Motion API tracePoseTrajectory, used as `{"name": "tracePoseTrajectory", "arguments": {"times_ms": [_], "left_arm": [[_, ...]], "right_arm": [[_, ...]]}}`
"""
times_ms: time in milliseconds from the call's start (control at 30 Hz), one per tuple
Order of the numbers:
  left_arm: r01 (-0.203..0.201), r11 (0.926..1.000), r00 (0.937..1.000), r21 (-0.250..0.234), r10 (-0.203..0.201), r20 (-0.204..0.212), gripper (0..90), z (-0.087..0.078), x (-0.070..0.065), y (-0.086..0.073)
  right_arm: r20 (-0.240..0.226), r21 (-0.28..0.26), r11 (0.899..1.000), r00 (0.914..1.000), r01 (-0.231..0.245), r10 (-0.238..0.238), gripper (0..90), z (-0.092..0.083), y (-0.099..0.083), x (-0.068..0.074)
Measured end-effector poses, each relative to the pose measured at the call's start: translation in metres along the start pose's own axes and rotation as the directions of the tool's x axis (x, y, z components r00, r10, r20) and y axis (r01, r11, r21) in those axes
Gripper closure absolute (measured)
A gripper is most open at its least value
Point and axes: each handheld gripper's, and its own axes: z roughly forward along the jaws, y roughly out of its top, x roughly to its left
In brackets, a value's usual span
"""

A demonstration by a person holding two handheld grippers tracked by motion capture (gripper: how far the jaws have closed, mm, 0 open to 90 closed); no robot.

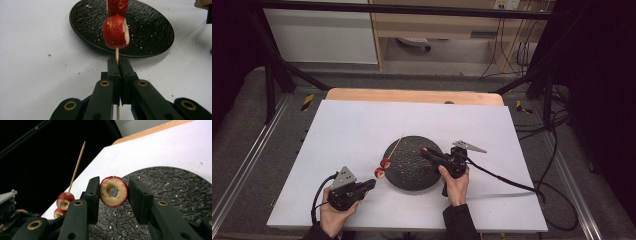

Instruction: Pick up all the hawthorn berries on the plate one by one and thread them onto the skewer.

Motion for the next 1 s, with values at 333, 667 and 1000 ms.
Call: {"name": "tracePoseTrajectory", "arguments": {"times_ms": [333,667,1000], "left_arm": [[-0.007,0.9999,1.0,-0.011,0.007,0.003,88.5,0.004,-0.008,0.002],[-0.014,0.9994,0.9999,-0.032,0.014,0.009,88.4,0.008,-0.018,0.01],[-0.023,0.9987,0.9996,-0.046,0.023,0.018,88.4,0.014,-0.03,0.015]], "right_arm": [[-0.009,-0.079,0.997,0.9999,-0.014,0.014,63.2,-0.002,0.002,0.002],[-0.026,-0.167,0.984,0.9982,-0.057,0.053,63.2,-0.004,0.009,0.005],[-0.059,-0.258,0.961,0.9942,-0.103,0.09,63.3,-0.009,0.02,0.007]]}}
